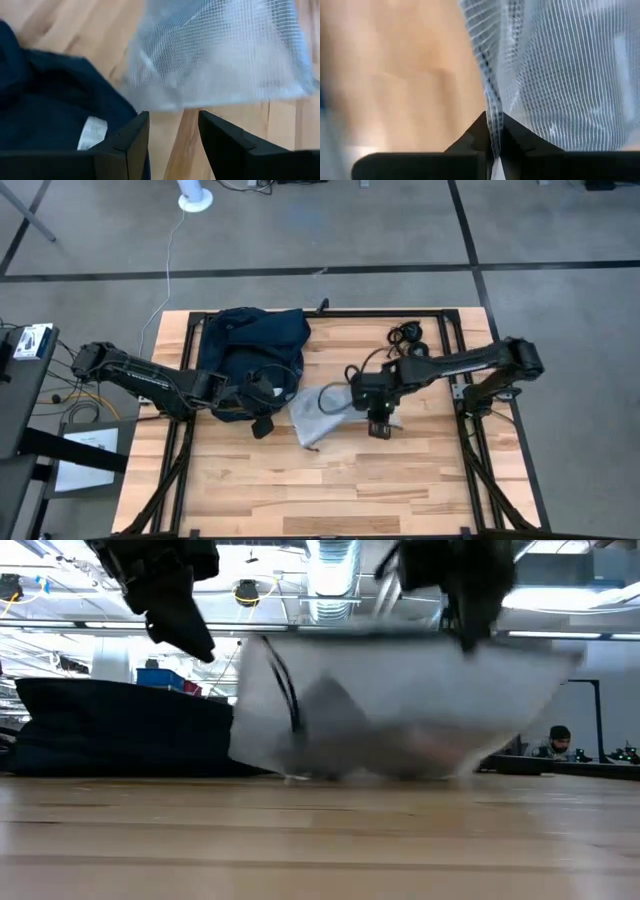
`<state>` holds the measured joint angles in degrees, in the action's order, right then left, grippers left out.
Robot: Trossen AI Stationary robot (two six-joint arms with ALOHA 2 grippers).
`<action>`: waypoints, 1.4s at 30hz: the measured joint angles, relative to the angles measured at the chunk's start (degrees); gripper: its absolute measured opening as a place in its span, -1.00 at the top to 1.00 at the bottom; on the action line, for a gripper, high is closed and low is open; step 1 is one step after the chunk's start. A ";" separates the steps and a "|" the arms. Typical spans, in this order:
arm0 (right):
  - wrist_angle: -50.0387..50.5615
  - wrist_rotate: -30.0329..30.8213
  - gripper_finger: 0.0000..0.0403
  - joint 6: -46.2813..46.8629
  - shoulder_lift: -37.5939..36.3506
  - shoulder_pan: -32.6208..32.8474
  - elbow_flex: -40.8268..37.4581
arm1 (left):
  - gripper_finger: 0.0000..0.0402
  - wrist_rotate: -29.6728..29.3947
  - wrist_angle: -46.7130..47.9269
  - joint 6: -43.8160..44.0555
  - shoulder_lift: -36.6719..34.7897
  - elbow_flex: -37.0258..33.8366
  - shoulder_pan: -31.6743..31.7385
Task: Unpack backpack
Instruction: Open the white zip lock bag
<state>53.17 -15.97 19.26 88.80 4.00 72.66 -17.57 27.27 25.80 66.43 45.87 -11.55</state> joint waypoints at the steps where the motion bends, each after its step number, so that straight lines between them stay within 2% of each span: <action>1: -1.15 -2.03 0.96 2.06 -1.10 -0.22 0.65 | 0.21 -0.25 -1.33 -0.77 0.01 0.00 0.00; 3: -2.60 -3.78 0.99 4.92 -3.11 -0.41 1.87 | 0.21 -0.29 -3.70 -2.60 -0.02 0.02 0.00; 11: -2.11 -4.17 0.99 7.27 -8.58 -0.68 3.96 | 0.21 -0.82 -12.31 -8.61 -0.02 0.02 -1.27; 17: 1.88 -3.58 1.00 3.50 -7.54 -0.03 3.96 | 0.21 -1.93 -13.42 -11.85 0.14 0.02 -1.05; 24: 0.36 -3.41 1.00 2.74 -6.98 2.16 3.96 | 0.14 -4.55 -7.31 -8.80 4.84 0.04 0.44; 27: -0.49 -3.41 1.00 2.72 -6.96 2.86 3.96 | 0.07 -4.50 -11.19 -10.95 7.31 0.04 0.38; 30: -1.35 -3.47 1.00 2.59 -6.96 3.16 3.96 | 0.00 -4.55 -18.03 -17.65 9.84 0.05 0.38; 33: -2.67 -3.45 1.00 2.63 -6.96 3.71 3.96 | -0.04 -8.10 -21.14 -22.65 12.51 0.07 0.99; 37: -2.52 -3.41 1.00 2.72 -6.96 4.91 3.96 | -0.05 -12.70 -20.15 -22.82 14.30 0.07 2.81; 42: -2.29 -3.73 1.00 2.56 -6.96 5.47 3.96 | -0.05 -10.79 -24.03 -23.35 15.25 0.02 4.26</action>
<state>50.89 -19.70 21.82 81.84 9.47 76.62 -28.36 3.24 2.45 81.68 45.89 -7.29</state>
